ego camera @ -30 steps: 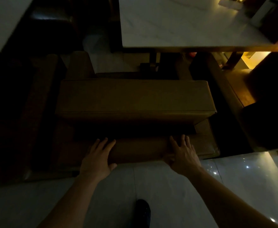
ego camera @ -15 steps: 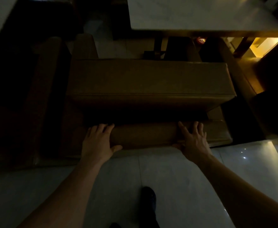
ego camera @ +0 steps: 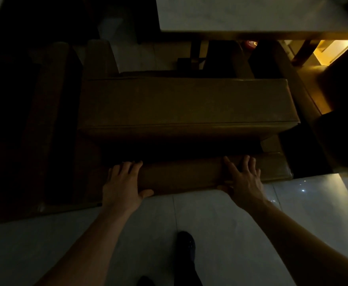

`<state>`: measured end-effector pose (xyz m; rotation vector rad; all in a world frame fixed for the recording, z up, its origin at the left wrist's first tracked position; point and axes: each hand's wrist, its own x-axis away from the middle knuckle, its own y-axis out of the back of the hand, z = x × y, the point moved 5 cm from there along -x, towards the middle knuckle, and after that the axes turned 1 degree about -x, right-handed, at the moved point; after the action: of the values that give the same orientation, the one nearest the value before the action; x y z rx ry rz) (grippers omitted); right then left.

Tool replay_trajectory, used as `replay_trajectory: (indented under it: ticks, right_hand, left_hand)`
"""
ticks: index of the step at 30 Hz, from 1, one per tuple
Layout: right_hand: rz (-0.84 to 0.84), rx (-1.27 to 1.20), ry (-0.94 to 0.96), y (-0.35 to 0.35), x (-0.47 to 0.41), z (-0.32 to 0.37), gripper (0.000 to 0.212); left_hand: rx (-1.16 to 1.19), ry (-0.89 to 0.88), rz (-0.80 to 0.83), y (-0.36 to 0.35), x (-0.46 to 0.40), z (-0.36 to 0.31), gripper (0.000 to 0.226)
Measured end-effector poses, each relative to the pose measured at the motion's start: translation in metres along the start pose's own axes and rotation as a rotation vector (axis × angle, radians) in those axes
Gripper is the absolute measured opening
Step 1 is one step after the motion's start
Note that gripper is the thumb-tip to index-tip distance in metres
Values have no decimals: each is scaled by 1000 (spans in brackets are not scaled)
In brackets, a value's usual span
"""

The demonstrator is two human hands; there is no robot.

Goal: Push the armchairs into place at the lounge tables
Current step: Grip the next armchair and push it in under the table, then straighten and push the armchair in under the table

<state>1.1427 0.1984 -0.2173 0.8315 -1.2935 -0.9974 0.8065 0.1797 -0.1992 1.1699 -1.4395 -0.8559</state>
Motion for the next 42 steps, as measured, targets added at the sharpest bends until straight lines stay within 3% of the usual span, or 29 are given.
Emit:
replay_trajectory:
  ticks: [10,16,20,32,42]
  right_hand:
    - [17,6,19,-4,-3,-4,98]
    - [90,33,-31,9,3,2,102]
    - [128,5,-66,34,7,32,99]
    - [236,-40,262,62,51,268,89]
    - [303,28,383,9,137,525,80]
  left_hand:
    - [-1,14,12,-2,-2,-1,93]
    - [-10,18,169,-7,7,-4,103]
    - [-2,-21,193,18,24,4,94]
    - [112,38,37,115,67,130,90]
    - [208,222,-89,149,187,407,84]
